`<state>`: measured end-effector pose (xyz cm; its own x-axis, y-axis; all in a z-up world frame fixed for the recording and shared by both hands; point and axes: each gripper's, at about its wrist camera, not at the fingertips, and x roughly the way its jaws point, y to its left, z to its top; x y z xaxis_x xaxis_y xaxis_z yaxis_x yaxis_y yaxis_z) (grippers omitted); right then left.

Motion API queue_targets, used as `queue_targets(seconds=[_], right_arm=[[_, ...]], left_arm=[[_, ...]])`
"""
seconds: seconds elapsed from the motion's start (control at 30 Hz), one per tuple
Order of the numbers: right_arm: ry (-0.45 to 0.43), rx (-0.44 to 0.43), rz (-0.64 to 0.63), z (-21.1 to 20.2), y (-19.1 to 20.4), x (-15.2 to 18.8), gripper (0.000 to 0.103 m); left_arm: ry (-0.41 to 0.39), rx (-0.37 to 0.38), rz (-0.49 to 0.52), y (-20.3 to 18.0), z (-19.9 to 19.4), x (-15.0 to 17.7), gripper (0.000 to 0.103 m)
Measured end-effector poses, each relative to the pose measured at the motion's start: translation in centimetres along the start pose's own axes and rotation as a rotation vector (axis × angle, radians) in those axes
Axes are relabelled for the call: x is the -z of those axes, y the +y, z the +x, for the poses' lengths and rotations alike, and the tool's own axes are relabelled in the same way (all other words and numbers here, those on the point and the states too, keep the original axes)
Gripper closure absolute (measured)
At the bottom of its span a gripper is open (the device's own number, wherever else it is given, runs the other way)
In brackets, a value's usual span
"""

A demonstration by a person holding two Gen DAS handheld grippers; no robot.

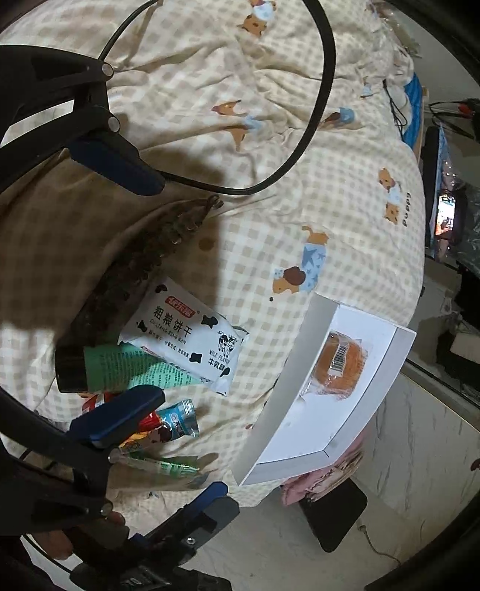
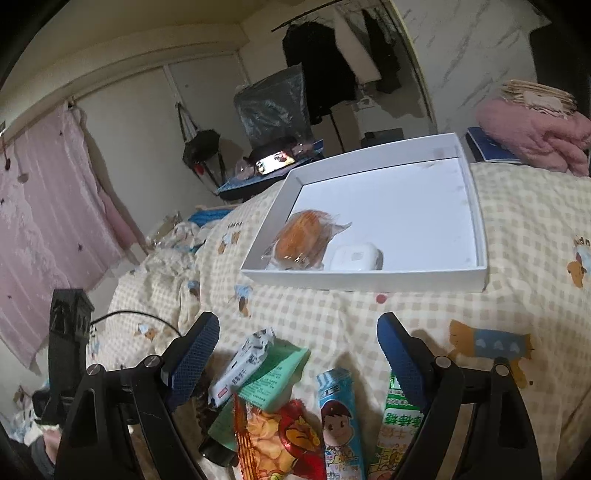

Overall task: Organize objects
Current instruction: 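Move the left gripper down to the clear hair claw clip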

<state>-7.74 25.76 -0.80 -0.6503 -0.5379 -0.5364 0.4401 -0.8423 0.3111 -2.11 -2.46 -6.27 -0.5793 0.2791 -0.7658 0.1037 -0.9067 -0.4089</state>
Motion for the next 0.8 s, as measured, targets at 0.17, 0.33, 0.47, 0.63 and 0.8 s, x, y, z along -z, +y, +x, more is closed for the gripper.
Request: queue_targets(seconds=[0.17, 0.33, 0.47, 0.63, 0.8], right_arm=[[0.009, 0.003, -0.015, 0.2, 0.0, 0.2, 0.015], [0.021, 0.003, -0.016, 0.6, 0.0, 0.4, 0.015], [0.019, 0.005, -0.025, 0.5, 0.2, 0.4, 0.015], [0.029, 0.003, -0.026, 0.6, 0.3, 0.4, 0.015], [0.018, 0.003, -0.030, 0.2, 0.3, 0.4, 0.015]], left_arm=[[-0.032, 0.053, -0.081, 1.1, -1.5, -1.1, 0.047], [0.129, 0.233, -0.260, 2.7, -0.1, -1.5, 0.066], [0.161, 0.155, -0.349, 3.8, 0.5, -1.5, 0.066], [0.180, 0.181, -0.482, 5.4, 0.9, -0.9, 0.066], [0.166, 0.112, -0.485, 5.0, -0.1, -0.8, 0.066]])
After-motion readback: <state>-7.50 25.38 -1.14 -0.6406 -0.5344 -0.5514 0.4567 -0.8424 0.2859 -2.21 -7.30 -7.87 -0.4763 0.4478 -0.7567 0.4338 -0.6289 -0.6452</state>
